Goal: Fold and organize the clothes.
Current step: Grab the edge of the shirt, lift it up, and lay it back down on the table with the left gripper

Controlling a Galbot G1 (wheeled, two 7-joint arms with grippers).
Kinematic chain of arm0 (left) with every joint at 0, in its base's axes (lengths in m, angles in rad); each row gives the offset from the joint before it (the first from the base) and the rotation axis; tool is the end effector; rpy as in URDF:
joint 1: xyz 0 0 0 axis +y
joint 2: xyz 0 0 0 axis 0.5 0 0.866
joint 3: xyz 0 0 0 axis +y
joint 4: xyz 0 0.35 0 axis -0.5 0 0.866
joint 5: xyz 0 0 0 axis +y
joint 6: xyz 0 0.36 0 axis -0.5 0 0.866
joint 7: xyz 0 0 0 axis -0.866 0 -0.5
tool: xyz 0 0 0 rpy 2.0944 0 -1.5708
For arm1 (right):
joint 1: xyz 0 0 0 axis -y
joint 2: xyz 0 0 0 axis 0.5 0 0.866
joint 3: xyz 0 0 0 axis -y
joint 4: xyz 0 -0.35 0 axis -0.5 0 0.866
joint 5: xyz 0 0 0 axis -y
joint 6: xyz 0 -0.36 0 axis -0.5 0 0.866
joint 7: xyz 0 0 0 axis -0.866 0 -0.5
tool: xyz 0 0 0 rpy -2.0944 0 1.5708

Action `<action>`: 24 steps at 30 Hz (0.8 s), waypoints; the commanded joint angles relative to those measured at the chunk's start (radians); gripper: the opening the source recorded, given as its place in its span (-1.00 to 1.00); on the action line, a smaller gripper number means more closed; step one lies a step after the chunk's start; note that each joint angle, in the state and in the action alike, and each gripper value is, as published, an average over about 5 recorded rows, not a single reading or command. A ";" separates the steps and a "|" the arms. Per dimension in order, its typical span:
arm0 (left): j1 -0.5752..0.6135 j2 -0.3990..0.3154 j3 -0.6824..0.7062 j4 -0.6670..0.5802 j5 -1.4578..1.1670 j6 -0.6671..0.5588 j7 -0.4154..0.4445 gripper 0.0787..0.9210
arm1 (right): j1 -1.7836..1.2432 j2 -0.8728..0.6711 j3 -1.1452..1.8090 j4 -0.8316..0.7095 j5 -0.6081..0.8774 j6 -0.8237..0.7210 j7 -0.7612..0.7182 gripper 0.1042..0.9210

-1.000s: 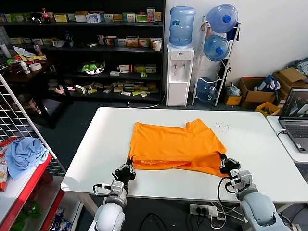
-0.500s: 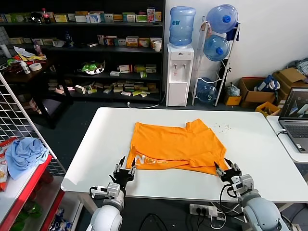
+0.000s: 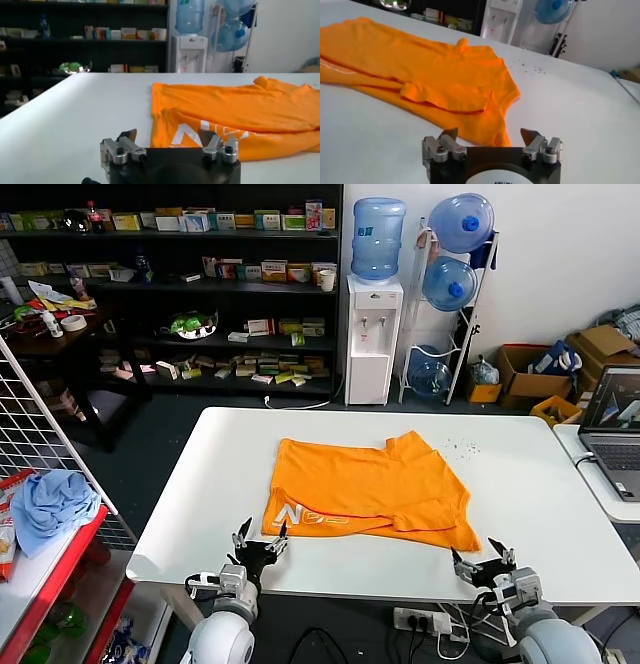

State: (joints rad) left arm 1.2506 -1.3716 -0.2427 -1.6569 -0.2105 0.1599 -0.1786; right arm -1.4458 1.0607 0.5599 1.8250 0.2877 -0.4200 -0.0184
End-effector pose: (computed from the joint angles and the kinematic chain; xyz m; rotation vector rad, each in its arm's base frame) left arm 0.2704 -0.0343 -0.3952 -0.1644 -2.8026 -0.0002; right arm 0.2354 -0.1377 -0.3381 0.1078 -2.5555 0.2953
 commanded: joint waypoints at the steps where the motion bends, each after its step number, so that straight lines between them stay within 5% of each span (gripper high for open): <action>1: -0.017 0.005 -0.001 0.032 -0.041 0.027 0.002 0.77 | 0.015 0.004 0.010 -0.056 0.009 0.008 0.009 0.76; 10: -0.037 0.002 0.001 0.086 -0.020 0.028 0.009 0.72 | 0.070 0.020 -0.012 -0.154 0.017 0.068 0.004 0.72; 24: -0.014 0.004 -0.001 0.050 -0.001 0.019 0.006 -0.19 | 0.056 0.019 -0.023 -0.129 0.010 0.081 0.002 -0.21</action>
State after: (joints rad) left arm 1.2343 -1.3686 -0.2429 -1.6035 -0.2132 0.1776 -0.1721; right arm -1.3901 1.0781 0.5399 1.7008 0.2966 -0.3471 -0.0166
